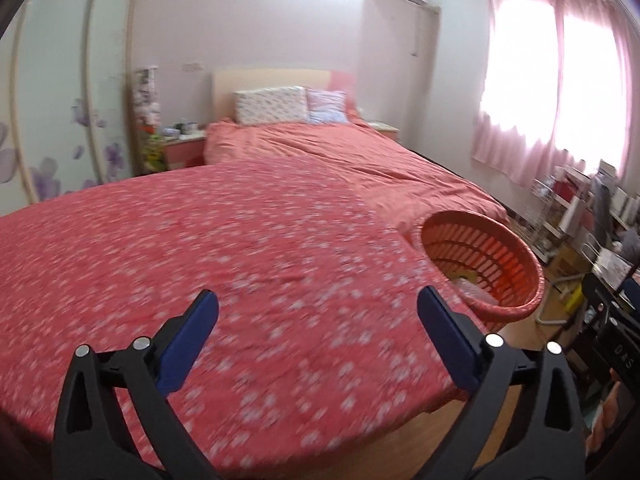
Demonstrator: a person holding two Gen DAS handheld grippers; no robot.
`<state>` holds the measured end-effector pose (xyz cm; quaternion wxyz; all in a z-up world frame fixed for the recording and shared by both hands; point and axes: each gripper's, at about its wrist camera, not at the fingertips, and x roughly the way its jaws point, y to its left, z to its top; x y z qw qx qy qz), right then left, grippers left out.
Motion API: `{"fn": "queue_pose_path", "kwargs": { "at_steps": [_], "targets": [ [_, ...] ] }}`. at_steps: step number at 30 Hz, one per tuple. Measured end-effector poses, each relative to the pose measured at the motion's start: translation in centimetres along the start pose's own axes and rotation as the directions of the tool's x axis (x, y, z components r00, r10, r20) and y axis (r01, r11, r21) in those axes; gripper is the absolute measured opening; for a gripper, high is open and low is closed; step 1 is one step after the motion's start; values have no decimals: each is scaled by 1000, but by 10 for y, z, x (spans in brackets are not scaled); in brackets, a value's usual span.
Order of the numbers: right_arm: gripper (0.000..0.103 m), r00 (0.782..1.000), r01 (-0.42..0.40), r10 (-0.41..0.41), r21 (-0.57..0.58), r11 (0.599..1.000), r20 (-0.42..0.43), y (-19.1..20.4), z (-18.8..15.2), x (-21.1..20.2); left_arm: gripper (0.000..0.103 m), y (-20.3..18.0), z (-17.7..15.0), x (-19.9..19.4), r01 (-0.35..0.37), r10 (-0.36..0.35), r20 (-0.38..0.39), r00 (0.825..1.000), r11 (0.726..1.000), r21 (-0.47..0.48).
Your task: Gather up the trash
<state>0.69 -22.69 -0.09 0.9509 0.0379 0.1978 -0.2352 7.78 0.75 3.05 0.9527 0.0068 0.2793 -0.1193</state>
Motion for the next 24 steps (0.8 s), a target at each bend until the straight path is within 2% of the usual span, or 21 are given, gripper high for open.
{"fn": "queue_pose_path", "kwargs": {
  "at_steps": [9, 15, 24],
  "targets": [
    [99, 999, -44, 44, -12, 999, -8, 17, -16, -43, 101, 13, -29, -44, -129, 131, 58, 990, 991, -32],
    [99, 999, -37, 37, -32, 999, -11, 27, -23, -57, 101, 17, -41, -60, -143, 147, 69, 987, 988, -57],
    [99, 999, -22, 21, -46, 999, -30, 35, -30, -65, 101, 23, -53, -66, -155, 159, 44, 986, 984, -89]
  ]
}}
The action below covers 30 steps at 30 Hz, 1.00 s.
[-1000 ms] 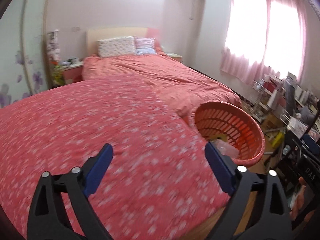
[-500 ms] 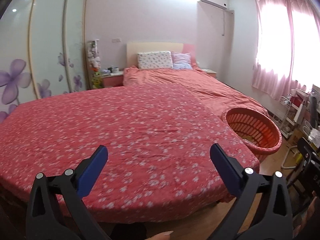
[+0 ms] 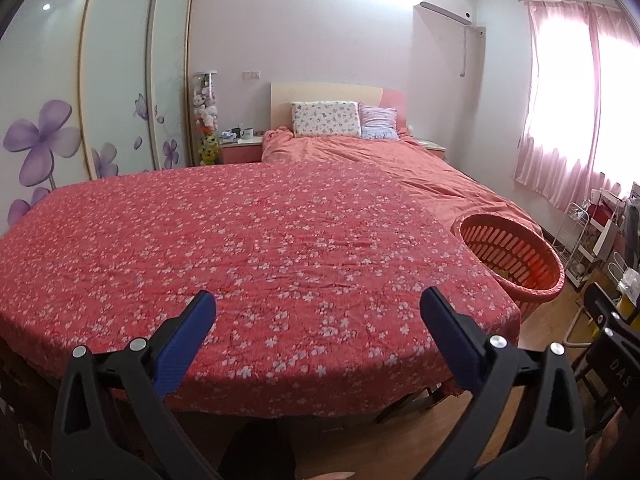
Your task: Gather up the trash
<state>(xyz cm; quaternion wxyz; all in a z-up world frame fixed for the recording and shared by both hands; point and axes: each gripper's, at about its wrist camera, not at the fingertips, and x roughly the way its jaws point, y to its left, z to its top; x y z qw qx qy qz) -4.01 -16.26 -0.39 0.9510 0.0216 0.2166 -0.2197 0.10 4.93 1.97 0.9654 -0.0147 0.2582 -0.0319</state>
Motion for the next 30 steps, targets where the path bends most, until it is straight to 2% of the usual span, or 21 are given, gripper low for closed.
{"fn": "queue_pose_path", "kwargs": {
  "at_steps": [14, 30],
  "targets": [
    [99, 1000, 2, -2, 6, 1000, -23, -2, -3, 5, 101, -3, -4, -1, -7, 6, -27, 1000, 1000, -12],
    [99, 1000, -7, 7, 4, 1000, -26, -3, -2, 6, 101, -2, -2, -4, -13, 12, -17, 1000, 1000, -19]
  ]
}}
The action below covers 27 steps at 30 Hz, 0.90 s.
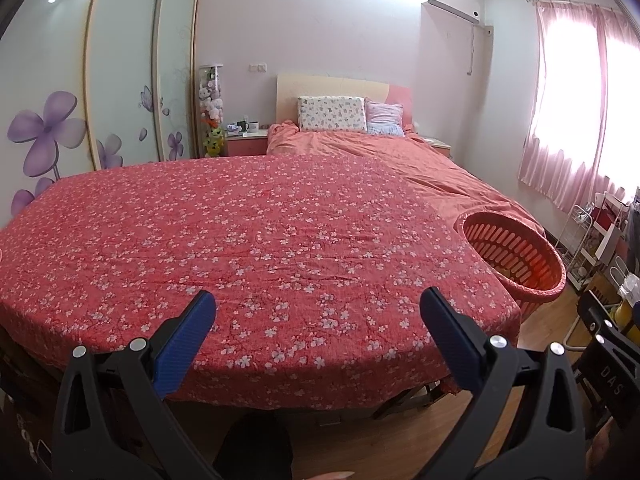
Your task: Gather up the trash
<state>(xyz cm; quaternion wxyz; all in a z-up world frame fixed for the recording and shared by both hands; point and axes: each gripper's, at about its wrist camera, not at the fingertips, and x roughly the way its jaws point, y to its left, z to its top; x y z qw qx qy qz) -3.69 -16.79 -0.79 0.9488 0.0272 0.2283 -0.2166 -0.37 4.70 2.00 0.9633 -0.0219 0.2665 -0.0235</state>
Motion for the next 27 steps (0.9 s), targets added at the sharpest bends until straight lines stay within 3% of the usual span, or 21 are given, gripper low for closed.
{"fn": "queue_pose_path", "kwargs": {
  "at_steps": [27],
  "targets": [
    [99, 1000, -3, 3, 0, 1000, -3, 2, 0, 0, 101, -2, 1, -1, 0, 0, -1, 1000, 1000, 1]
  ]
}}
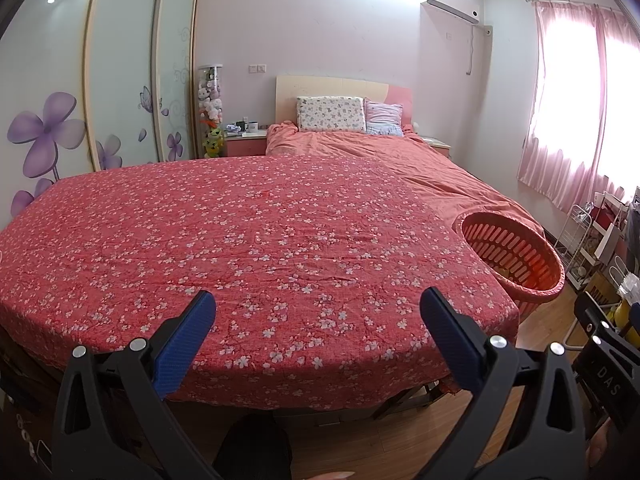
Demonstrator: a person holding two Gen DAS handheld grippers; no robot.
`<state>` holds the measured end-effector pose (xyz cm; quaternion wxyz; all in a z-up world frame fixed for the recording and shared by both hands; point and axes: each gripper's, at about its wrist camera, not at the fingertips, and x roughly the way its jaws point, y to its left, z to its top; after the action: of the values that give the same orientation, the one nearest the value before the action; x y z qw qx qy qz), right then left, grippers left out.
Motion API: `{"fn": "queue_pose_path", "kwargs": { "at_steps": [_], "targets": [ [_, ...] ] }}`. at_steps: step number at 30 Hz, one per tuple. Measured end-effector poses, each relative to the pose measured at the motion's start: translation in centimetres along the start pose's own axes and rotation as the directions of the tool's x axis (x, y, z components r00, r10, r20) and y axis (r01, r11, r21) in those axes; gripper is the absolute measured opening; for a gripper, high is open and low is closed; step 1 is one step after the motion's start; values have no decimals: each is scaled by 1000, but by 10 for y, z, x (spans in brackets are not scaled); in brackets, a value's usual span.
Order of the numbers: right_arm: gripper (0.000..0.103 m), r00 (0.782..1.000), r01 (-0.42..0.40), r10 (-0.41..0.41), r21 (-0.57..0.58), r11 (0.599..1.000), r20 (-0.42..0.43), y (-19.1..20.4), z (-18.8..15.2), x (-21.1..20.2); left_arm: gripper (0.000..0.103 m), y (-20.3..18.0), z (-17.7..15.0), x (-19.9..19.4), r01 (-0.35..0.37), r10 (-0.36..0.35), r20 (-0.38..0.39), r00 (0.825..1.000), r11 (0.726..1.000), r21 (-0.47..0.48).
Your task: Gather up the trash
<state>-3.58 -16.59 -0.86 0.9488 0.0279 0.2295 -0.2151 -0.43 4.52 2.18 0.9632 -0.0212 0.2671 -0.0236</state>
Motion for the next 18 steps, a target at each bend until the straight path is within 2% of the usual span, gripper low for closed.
{"fn": "queue_pose_path", "kwargs": {
  "at_steps": [18],
  "targets": [
    [99, 1000, -1, 1, 2, 1000, -4, 4, -3, 3, 101, 1, 1, 0, 0, 0, -5, 1000, 1000, -1]
  ]
}}
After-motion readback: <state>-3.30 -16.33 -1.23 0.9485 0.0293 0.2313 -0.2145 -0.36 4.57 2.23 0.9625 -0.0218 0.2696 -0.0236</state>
